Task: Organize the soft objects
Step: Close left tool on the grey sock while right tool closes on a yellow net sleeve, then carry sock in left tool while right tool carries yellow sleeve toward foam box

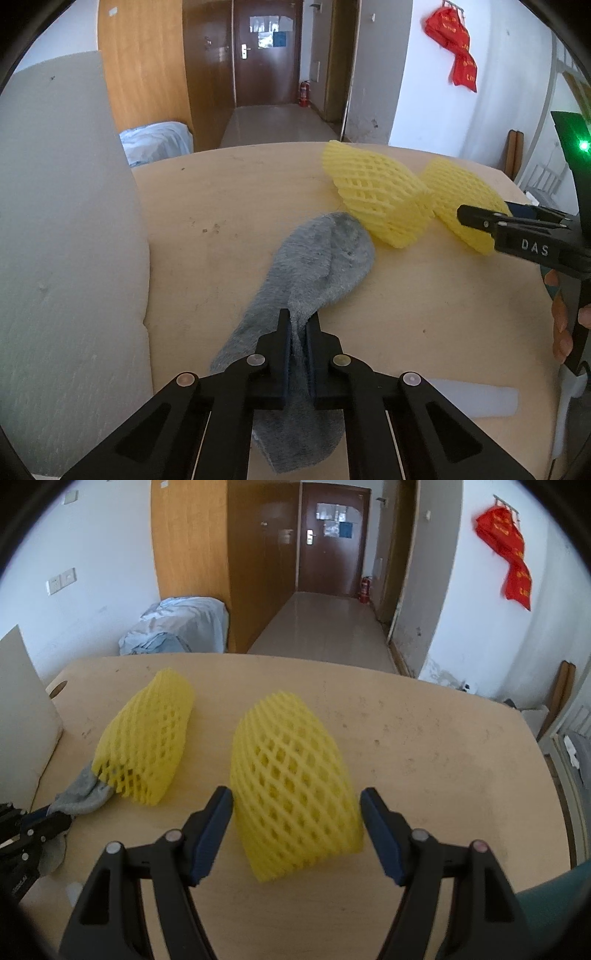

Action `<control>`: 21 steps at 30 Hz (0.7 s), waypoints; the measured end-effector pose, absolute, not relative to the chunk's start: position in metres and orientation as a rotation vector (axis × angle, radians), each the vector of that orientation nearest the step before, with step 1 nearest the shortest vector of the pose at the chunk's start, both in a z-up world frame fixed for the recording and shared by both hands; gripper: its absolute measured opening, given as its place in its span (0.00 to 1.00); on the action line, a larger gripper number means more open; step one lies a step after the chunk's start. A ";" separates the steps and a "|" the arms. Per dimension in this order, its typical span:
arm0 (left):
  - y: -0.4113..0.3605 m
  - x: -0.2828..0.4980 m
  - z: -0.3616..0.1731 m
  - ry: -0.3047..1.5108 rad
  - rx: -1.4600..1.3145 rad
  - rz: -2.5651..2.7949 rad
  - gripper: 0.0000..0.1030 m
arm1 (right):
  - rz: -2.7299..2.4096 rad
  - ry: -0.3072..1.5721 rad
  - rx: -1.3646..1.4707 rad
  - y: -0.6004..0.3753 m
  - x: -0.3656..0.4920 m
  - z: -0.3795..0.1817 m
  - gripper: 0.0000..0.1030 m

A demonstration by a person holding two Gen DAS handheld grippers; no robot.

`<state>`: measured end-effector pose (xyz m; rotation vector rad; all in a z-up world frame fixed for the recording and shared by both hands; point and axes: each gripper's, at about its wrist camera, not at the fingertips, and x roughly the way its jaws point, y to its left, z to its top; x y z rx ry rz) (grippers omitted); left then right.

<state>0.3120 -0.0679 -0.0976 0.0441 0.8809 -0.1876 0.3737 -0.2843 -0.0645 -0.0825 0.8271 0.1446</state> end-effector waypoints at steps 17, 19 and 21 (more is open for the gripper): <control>-0.066 0.278 -0.059 0.794 0.046 -0.205 0.07 | 0.181 0.836 0.031 -0.289 0.333 -0.050 0.12; -0.066 0.272 -0.054 0.779 0.055 -0.198 0.07 | 0.191 0.832 0.046 -0.289 0.324 -0.044 0.12; -0.066 0.264 -0.049 0.768 0.049 -0.201 0.07 | 0.197 0.809 0.052 -0.289 0.310 -0.034 0.12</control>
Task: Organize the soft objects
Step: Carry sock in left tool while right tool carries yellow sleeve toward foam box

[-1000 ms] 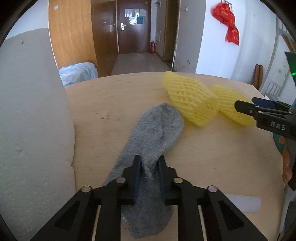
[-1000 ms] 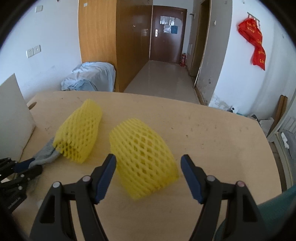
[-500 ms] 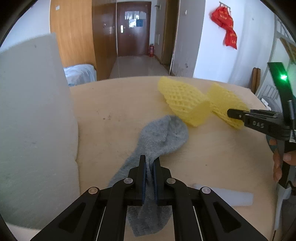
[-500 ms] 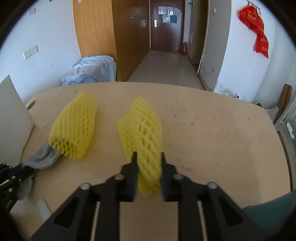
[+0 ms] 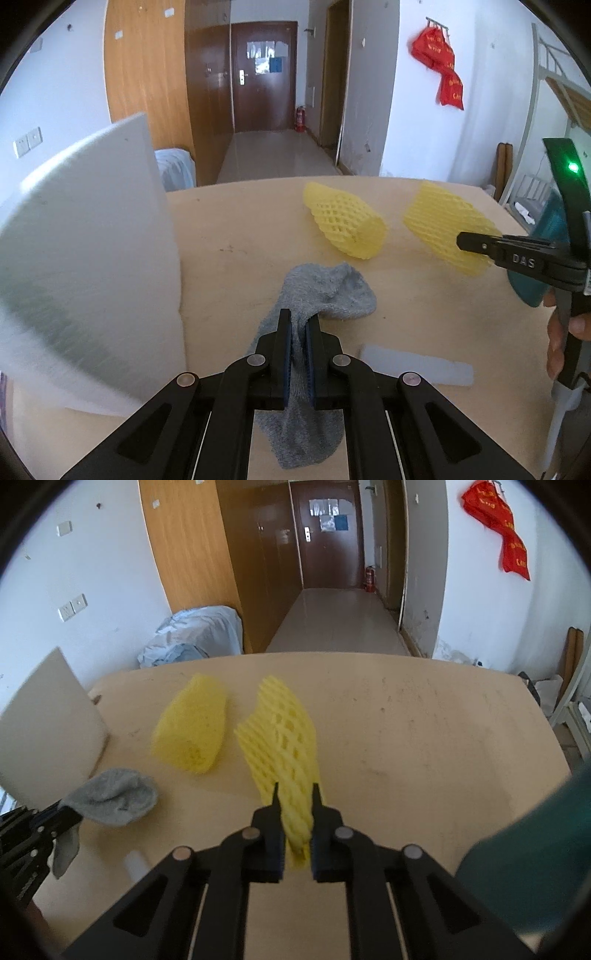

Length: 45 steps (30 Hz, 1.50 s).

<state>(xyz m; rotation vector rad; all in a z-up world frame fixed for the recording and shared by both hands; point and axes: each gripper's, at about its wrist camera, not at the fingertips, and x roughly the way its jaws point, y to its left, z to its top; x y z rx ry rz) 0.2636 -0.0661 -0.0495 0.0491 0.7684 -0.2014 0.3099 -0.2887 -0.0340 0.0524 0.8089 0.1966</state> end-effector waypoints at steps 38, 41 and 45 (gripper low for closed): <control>-0.028 0.126 0.001 0.628 -0.013 -0.204 0.07 | 0.352 0.694 0.018 -0.250 0.172 0.009 0.12; -0.020 0.119 0.008 0.613 -0.021 -0.187 0.07 | 0.391 0.683 0.010 -0.240 0.168 0.014 0.12; -0.006 0.107 0.018 0.584 -0.035 -0.147 0.07 | 0.439 0.660 -0.002 -0.225 0.161 0.023 0.12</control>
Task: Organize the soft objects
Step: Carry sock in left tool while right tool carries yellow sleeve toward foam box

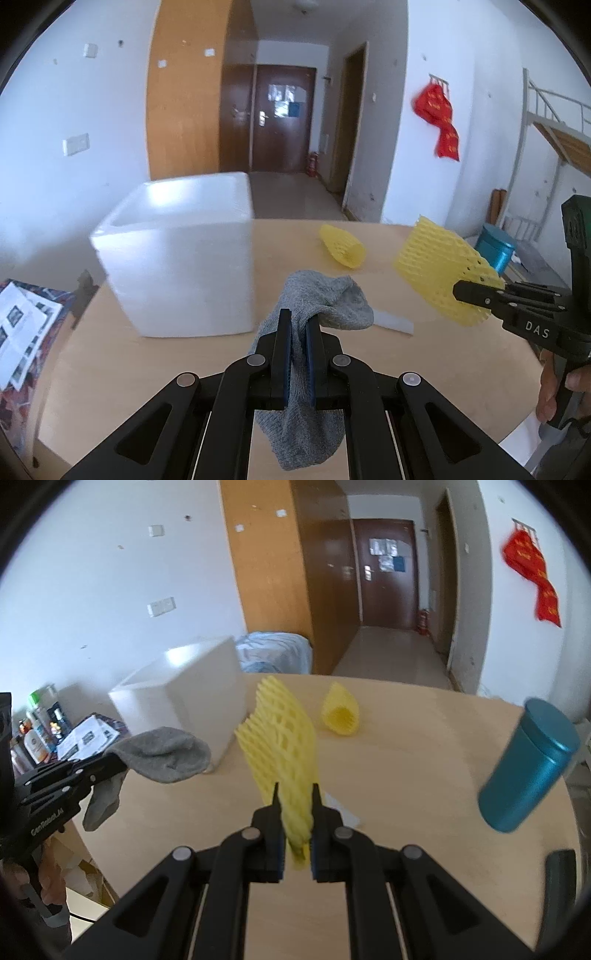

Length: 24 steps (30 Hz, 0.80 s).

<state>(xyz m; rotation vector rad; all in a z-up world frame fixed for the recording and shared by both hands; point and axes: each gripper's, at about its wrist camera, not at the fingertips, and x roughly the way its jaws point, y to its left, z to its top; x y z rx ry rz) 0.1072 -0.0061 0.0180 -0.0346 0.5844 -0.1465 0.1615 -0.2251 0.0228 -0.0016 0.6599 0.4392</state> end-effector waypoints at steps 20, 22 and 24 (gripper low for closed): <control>0.063 0.076 0.050 0.487 -0.079 0.055 0.07 | 0.691 0.595 -0.049 -0.142 0.165 0.051 0.12; 0.067 0.078 0.052 0.485 -0.081 0.060 0.07 | 0.703 0.588 -0.052 -0.137 0.166 0.053 0.12; 0.070 0.080 0.054 0.479 -0.083 0.065 0.07 | 0.707 0.581 -0.054 -0.134 0.167 0.056 0.12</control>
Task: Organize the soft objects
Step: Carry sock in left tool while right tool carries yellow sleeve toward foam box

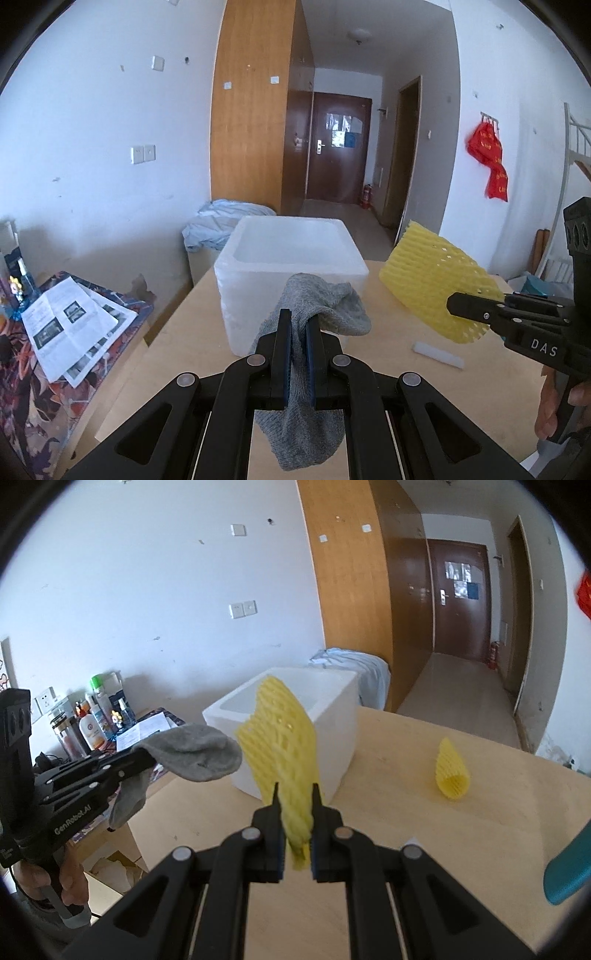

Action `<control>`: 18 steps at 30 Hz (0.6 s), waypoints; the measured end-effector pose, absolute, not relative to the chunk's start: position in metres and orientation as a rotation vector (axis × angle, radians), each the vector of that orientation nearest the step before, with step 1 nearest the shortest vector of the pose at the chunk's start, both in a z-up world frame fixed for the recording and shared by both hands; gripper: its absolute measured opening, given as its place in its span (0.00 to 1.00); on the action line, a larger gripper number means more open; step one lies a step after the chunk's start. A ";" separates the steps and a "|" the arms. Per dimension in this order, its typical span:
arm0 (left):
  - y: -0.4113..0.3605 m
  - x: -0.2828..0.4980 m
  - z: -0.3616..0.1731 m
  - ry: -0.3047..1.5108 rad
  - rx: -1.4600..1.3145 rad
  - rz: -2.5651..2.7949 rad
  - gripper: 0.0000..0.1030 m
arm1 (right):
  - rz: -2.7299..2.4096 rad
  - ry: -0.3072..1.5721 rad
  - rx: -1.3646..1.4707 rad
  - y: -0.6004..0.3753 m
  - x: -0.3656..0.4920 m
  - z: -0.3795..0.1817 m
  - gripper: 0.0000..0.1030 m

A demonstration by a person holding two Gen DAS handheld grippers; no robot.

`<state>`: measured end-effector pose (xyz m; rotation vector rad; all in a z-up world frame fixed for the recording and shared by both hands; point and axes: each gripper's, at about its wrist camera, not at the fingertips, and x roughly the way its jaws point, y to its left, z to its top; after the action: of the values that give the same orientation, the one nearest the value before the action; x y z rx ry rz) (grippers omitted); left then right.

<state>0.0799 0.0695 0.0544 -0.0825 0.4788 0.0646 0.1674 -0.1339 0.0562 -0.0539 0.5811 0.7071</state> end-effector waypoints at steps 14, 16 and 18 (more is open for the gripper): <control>0.087 0.123 0.087 0.419 -0.100 0.090 0.07 | 0.730 0.546 -0.075 -0.098 0.198 0.081 0.12; 0.089 0.133 0.089 0.420 -0.106 0.084 0.07 | 0.729 0.542 -0.075 -0.095 0.205 0.081 0.12; 0.091 0.143 0.089 0.424 -0.108 0.091 0.07 | 0.730 0.546 -0.072 -0.093 0.211 0.081 0.12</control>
<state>0.1432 0.0913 0.0885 -0.1084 0.4241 0.0905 0.2110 -0.0929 0.0810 -0.0724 0.5457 0.7301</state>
